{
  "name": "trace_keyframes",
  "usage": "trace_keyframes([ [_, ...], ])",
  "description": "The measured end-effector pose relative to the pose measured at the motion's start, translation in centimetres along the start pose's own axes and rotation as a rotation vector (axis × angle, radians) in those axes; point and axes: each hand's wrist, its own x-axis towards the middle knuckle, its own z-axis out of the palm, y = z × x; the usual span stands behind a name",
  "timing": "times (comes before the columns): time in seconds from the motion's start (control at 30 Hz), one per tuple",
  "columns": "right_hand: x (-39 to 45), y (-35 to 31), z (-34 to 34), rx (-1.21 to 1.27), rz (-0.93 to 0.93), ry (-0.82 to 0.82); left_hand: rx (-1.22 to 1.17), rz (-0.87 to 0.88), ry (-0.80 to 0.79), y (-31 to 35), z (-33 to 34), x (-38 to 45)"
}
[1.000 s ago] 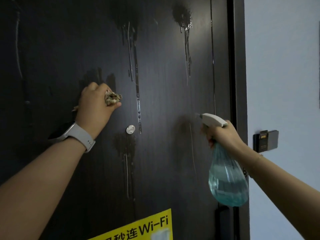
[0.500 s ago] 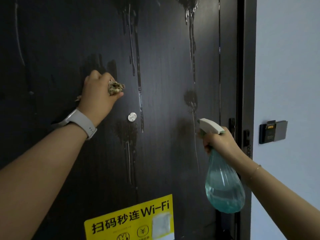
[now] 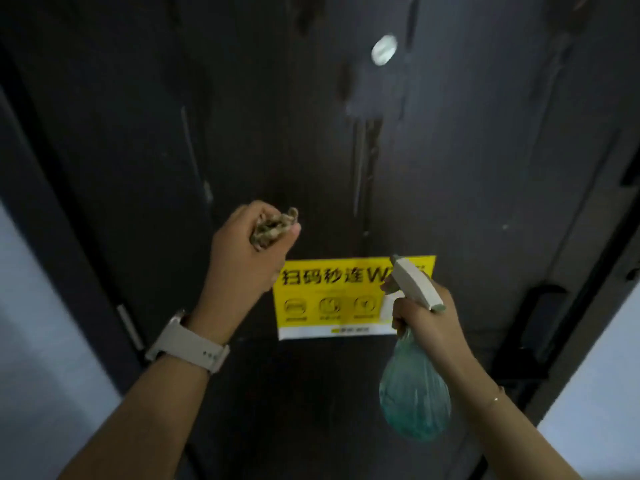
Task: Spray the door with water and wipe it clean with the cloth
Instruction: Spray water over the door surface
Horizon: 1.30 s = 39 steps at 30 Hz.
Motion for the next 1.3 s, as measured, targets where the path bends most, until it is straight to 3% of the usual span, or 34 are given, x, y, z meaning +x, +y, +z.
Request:
trace_keyframes([
  [0.37,-9.9,13.7,18.2,-0.081,0.270,-0.003,-0.069,-0.584,-0.083,-21.3,-7.7,-13.4],
  [0.57,-14.4,19.5,25.5,-0.159,0.428,0.036,-0.062,-0.713,-0.203,-29.9,-7.9,-17.1],
  [0.67,-16.0,22.0,28.0,-0.256,0.443,0.036,-0.065,-0.789,-0.153,-32.2,-7.6,-18.5],
  [0.9,-17.6,28.1,31.6,-0.392,0.547,-0.069,0.012,-0.822,-0.061,-36.8,-6.8,-19.1],
  [1.03,-17.2,29.8,32.8,-0.467,0.471,-0.042,0.014,-0.838,-0.004,-37.8,-5.5,-18.7],
  [1.3,-16.6,30.7,33.1,-0.398,0.521,0.038,-0.026,-0.793,0.082,-37.3,-4.2,-19.3],
])
